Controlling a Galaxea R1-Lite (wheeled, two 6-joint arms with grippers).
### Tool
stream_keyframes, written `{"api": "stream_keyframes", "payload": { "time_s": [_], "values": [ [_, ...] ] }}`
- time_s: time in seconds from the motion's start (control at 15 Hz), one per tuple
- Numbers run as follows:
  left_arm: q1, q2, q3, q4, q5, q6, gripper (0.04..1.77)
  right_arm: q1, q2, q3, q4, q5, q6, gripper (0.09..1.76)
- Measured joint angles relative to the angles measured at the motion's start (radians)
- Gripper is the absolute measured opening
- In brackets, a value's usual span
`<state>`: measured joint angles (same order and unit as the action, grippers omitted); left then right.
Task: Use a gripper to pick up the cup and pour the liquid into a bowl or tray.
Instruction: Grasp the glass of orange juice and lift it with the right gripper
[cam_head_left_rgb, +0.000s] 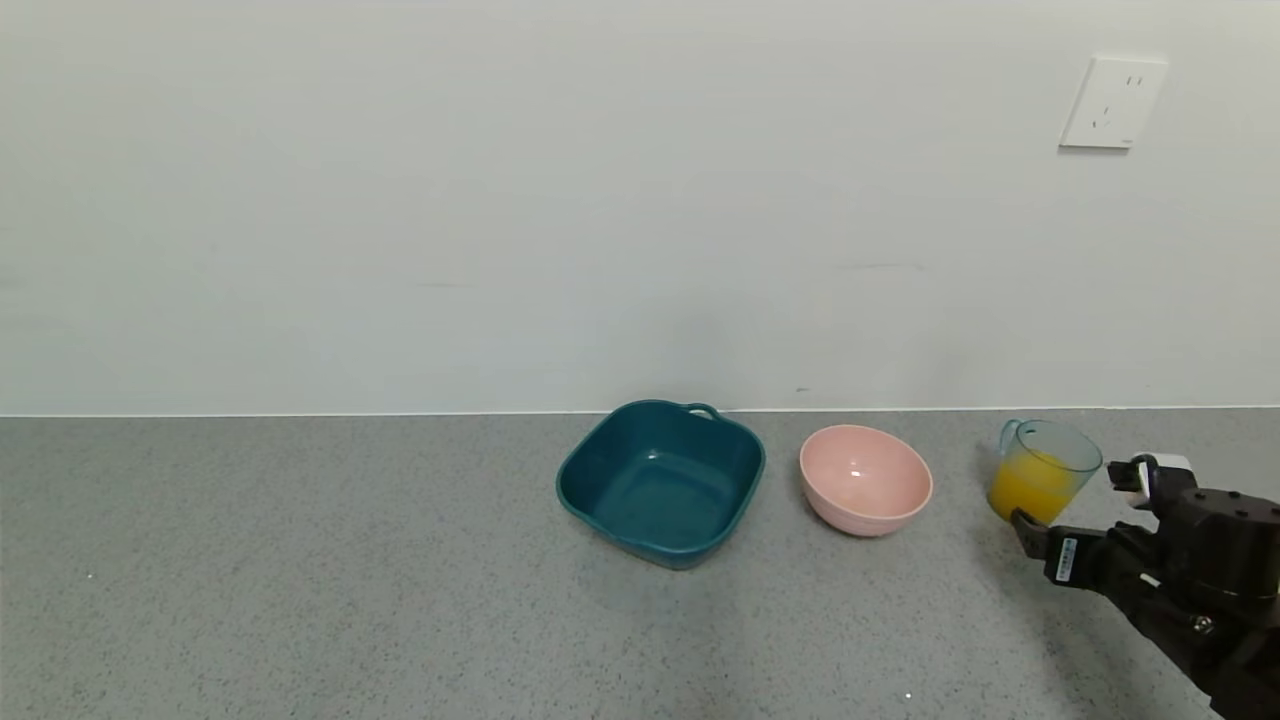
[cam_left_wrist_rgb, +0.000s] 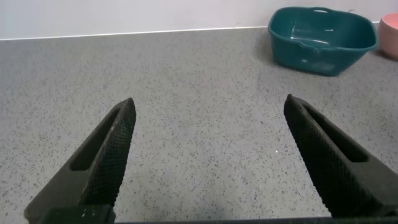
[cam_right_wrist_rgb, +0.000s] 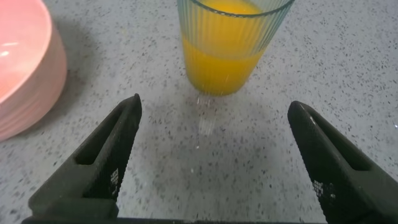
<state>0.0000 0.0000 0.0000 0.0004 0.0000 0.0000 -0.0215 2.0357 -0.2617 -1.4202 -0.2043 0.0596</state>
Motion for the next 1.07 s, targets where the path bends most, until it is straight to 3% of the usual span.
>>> {"api": "stream_keyframes", "payload": {
  "time_s": [0.27,1.07],
  "values": [
    [0.000,0.000,0.000,0.000,0.000,0.000,1.72,-0.009,0.136,-0.012,-0.133,-0.020,0.007,1.71],
    [0.000,0.000,0.000,0.000,0.000,0.000,1.72,-0.037,0.253,-0.182,-0.136,-0.009,0.023,1.71]
  ]
}}
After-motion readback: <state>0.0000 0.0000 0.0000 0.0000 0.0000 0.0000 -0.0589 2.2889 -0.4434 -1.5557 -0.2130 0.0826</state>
